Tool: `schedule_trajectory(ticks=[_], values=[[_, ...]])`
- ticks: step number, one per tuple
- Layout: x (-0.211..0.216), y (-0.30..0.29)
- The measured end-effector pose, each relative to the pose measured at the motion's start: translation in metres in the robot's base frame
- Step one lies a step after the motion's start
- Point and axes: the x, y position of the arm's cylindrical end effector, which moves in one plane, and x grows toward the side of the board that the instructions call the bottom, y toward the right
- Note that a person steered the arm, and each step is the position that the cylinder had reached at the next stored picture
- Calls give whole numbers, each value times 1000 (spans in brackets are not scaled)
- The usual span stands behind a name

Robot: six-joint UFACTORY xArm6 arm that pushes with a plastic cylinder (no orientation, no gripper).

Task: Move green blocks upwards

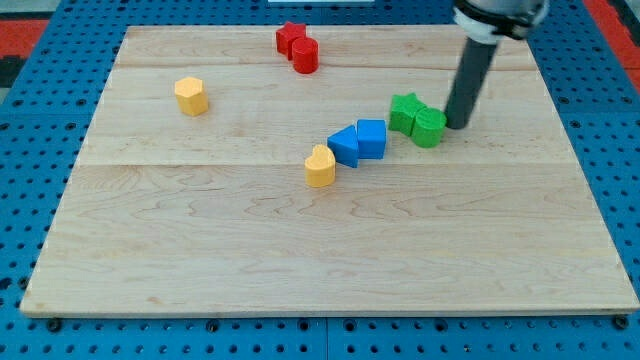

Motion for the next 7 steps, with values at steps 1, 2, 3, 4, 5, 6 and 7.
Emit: schedule_trajectory(ticks=[1,2,3,4,5,6,7], values=[[8,12],[91,25],[85,-7],[34,-18],[-3,-32],[-26,-63],[-55,-84]])
